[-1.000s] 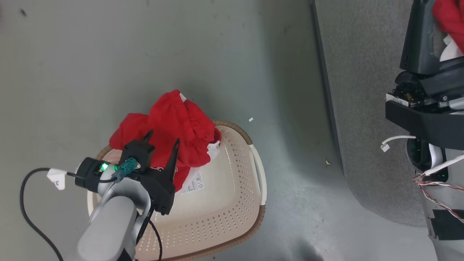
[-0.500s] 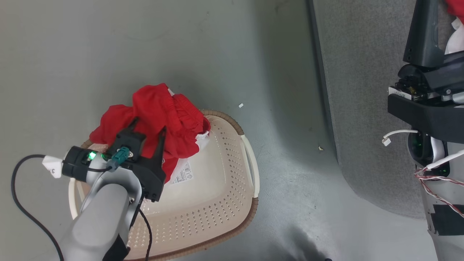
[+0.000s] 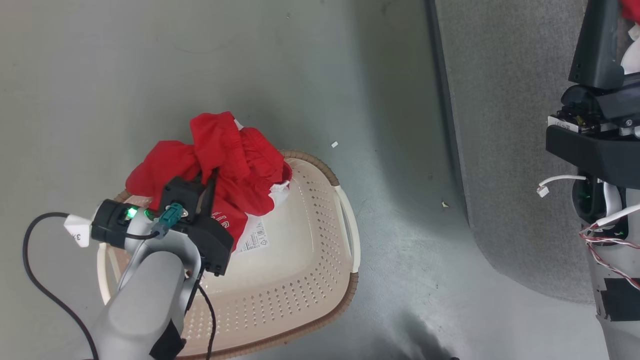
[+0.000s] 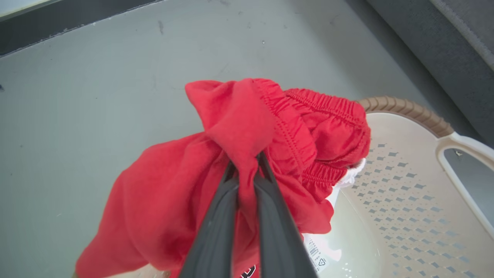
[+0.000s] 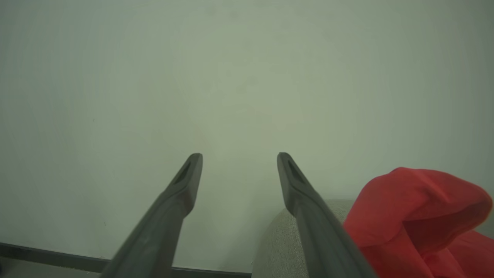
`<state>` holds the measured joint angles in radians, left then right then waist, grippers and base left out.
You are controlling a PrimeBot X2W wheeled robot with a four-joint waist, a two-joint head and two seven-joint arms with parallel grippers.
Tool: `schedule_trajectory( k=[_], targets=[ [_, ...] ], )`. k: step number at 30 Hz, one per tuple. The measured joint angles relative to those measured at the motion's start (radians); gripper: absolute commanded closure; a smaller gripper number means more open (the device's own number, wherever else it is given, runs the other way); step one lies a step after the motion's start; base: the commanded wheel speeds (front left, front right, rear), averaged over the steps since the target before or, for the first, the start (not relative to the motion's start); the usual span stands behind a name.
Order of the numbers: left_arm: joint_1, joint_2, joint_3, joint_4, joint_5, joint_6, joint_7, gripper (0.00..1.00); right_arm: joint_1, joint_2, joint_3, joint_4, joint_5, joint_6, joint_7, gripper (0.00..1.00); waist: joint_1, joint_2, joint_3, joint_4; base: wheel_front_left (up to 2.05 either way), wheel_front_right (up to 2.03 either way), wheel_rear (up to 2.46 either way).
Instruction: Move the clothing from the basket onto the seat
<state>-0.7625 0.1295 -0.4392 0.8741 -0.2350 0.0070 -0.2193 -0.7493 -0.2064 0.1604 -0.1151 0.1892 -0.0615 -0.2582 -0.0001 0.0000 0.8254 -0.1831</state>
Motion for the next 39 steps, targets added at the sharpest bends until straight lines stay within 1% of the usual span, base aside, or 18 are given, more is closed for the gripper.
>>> schedule_trajectory(
  k=[11, 16, 18, 24, 30, 33, 39],
  targets=[
    [0.031, -0.012, -0.017, -0.025, -0.004, -0.058, -0.029, 1.00, 0.042, -0.016, -0.024, 0.060, -0.005, 0.002, 0.000, 0.00, 0.0000, 0.0000, -0.056, 0.038, 0.00, 0.00, 0.00],
    [0.054, -0.011, -0.024, -0.050, -0.006, -0.077, -0.030, 1.00, 0.083, -0.017, -0.026, 0.099, -0.005, 0.014, 0.000, 0.00, 0.0000, 0.0000, -0.097, 0.059, 0.00, 0.00, 0.00],
    [0.055, -0.010, -0.028, -0.056, -0.006, -0.079, -0.030, 1.00, 0.093, -0.018, -0.026, 0.108, -0.005, 0.018, 0.000, 0.00, 0.0000, 0.0000, -0.107, 0.063, 0.00, 0.00, 0.00],
    [0.054, -0.005, -0.040, -0.103, -0.006, -0.105, -0.030, 1.00, 0.154, -0.020, -0.028, 0.175, -0.003, 0.031, 0.000, 0.00, 0.0000, 0.0000, -0.175, 0.088, 0.00, 0.00, 0.00],
    [0.053, 0.009, -0.052, -0.146, -0.006, -0.122, -0.030, 1.00, 0.216, -0.016, -0.028, 0.235, 0.005, 0.043, 0.000, 0.00, -0.0001, -0.0001, -0.255, 0.114, 0.00, 0.00, 0.00],
    [0.053, 0.022, -0.059, -0.164, -0.008, -0.123, -0.030, 1.00, 0.237, -0.011, -0.026, 0.259, 0.006, 0.045, 0.000, 0.00, -0.0001, 0.0000, -0.298, 0.126, 0.00, 0.00, 0.00],
    [0.060, 0.028, -0.079, -0.201, -0.018, -0.131, -0.030, 1.00, 0.284, 0.008, -0.008, 0.305, 0.006, 0.062, 0.000, 0.00, -0.0001, 0.0000, -0.386, 0.148, 0.00, 0.00, 0.00]
  ],
)
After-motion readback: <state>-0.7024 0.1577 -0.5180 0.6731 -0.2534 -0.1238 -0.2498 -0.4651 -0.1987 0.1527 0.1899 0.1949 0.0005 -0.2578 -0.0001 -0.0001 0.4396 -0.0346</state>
